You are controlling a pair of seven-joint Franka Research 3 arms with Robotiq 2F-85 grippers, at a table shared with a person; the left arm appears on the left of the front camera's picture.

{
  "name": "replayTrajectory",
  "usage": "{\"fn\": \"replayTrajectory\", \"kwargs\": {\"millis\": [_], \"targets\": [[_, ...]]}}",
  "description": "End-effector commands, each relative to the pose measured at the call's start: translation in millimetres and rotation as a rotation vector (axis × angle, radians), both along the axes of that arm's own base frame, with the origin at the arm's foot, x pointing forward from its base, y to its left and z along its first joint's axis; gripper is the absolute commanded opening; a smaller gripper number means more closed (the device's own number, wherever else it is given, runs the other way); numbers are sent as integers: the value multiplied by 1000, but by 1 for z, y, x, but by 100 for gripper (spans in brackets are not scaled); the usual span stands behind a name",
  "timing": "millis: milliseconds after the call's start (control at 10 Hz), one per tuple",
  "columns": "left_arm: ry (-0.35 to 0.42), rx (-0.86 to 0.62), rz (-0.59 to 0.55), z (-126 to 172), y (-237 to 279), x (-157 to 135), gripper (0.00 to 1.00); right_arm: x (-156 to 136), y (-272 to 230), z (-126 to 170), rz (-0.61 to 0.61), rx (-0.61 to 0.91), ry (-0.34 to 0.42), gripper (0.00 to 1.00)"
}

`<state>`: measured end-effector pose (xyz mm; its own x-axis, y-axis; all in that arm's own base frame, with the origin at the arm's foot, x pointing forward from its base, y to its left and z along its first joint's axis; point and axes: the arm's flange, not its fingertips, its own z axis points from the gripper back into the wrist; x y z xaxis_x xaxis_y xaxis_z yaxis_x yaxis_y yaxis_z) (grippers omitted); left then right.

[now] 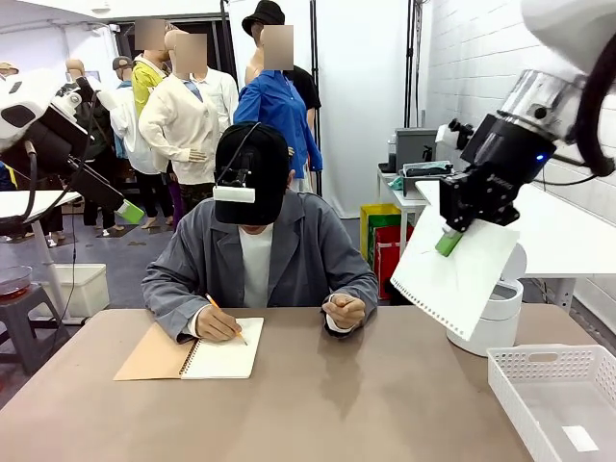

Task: Sort the paper based on its condition.
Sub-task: If a person hands you a paper, place it in the Organizing basket , and if it's crumpled, put it in the Trash can.

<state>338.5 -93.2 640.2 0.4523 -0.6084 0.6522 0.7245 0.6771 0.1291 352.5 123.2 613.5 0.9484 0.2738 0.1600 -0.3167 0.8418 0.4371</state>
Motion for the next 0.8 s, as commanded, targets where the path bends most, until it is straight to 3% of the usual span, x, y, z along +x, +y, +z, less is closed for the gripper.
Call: {"fn": "replayTrajectory", "kwargs": {"millis": [0, 200, 400, 700], "targets": [[10, -7, -2, 0, 0, -1, 100, -11, -15, -10, -23, -102, -106, 0], [10, -7, -2, 0, 0, -1, 100, -22, -36, -10, -63, -208, -179, 0], [10, -7, -2, 0, 0, -1, 100, -20, -58, -21, -128, -278, -188, 0], [10, -7, -2, 0, 0, -1, 100, -10, -86, -71, -235, -327, -225, 0]]}}
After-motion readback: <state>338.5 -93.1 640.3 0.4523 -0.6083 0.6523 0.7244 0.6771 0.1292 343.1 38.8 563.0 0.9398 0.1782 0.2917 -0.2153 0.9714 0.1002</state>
